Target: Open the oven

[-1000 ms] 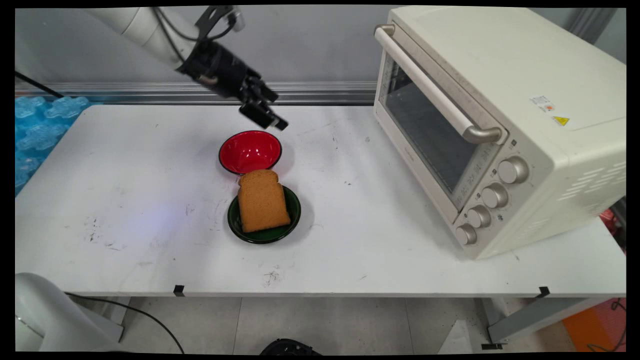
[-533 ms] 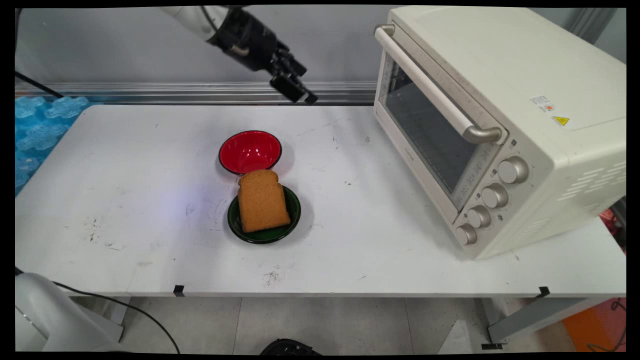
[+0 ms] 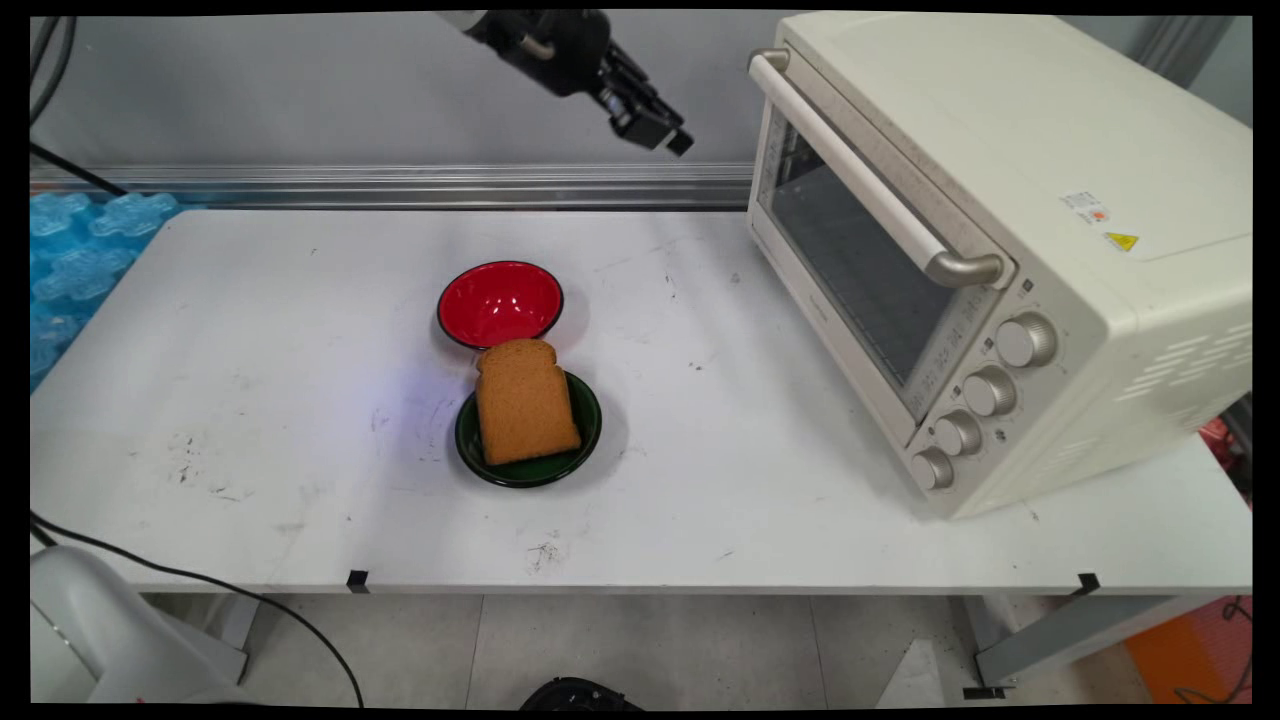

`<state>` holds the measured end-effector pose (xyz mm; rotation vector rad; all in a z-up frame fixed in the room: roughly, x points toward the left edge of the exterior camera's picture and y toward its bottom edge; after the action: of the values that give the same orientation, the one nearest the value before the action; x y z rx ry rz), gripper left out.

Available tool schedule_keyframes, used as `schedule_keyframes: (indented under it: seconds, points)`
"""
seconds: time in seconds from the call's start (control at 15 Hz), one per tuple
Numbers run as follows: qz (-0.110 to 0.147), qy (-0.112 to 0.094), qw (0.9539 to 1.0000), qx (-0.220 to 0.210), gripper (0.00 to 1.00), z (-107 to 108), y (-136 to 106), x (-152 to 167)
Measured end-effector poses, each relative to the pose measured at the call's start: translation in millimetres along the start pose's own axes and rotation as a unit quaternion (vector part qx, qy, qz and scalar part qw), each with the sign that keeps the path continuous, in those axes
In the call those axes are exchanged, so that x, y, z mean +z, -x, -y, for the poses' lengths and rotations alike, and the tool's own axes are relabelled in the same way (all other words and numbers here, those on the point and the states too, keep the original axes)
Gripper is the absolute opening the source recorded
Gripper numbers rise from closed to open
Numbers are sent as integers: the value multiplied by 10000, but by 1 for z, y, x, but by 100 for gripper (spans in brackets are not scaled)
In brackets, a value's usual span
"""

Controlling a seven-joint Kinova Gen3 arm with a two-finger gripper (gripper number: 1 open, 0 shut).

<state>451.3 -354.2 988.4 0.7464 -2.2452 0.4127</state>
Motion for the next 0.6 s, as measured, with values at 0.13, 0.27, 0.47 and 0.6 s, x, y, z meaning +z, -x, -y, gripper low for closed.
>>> schedule_keyframes:
  seconds: [0.13, 0.27, 0.47, 0.6]
  points:
    - [-60, 4, 10000, -54, 0, -1, -15, 1]
    - [-112, 6, 9999, -108, 0, -2, -29, 2]
    - [-202, 20, 9996, -173, 0, -2, -48, 3]
    - [-257, 43, 9994, -221, 0, -2, -60, 4]
